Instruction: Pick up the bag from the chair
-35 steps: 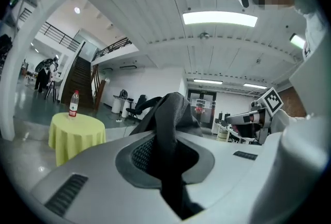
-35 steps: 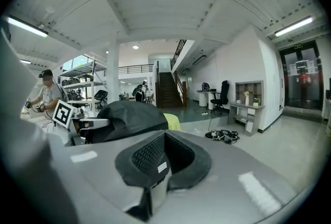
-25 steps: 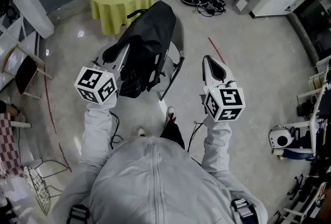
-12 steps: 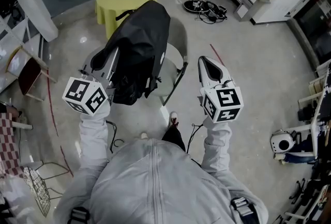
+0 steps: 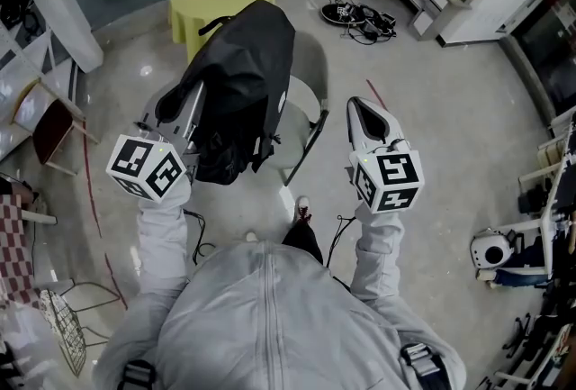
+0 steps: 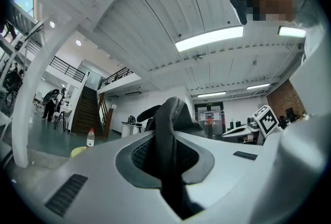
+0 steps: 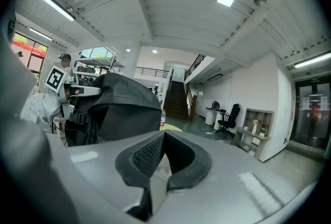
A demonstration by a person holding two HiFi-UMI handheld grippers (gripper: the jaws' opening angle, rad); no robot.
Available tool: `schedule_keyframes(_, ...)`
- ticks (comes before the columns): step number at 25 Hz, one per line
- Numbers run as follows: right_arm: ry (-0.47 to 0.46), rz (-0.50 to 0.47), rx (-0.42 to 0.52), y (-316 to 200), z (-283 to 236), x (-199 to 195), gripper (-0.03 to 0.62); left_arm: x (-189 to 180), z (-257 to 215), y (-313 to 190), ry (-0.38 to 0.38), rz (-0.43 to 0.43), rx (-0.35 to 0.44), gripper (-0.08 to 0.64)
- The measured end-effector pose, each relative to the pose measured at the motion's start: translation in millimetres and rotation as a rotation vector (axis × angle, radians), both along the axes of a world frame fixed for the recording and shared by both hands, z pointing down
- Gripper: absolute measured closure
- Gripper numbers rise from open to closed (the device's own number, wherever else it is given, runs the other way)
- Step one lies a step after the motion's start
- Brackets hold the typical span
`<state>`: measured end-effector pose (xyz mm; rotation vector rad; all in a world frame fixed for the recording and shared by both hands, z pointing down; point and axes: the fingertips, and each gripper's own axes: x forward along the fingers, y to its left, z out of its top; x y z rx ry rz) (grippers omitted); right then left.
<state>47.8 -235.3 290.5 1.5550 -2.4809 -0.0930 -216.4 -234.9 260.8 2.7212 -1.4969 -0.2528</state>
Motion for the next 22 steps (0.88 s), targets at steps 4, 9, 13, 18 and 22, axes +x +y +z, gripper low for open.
schedule_keyframes(4,0.008,0.0,-0.007,-1.3,3.2,-0.2,0.581,0.2,1.3,-0.8,0.005,0.007,-0.005,0.525)
schedule_keyframes(9,0.006,0.009,-0.019,-3.9,7.4,1.6,0.581,1.0,4.8,-3.6,0.001,0.01,-0.015,0.525)
schedule_keyframes(13,0.007,0.01,-0.029,-4.2,9.9,1.2,0.581,0.7,8.3,-5.4,0.003,0.013,-0.026,0.525)
schedule_keyframes(18,0.011,0.01,-0.041,-6.5,15.6,0.7,0.581,1.4,15.4,-8.2,0.002,0.021,-0.041,0.525)
schedule_keyframes(22,0.016,0.011,-0.059,-9.2,26.4,0.5,0.581,0.3,26.4,-10.9,0.006,0.019,-0.056,0.525)
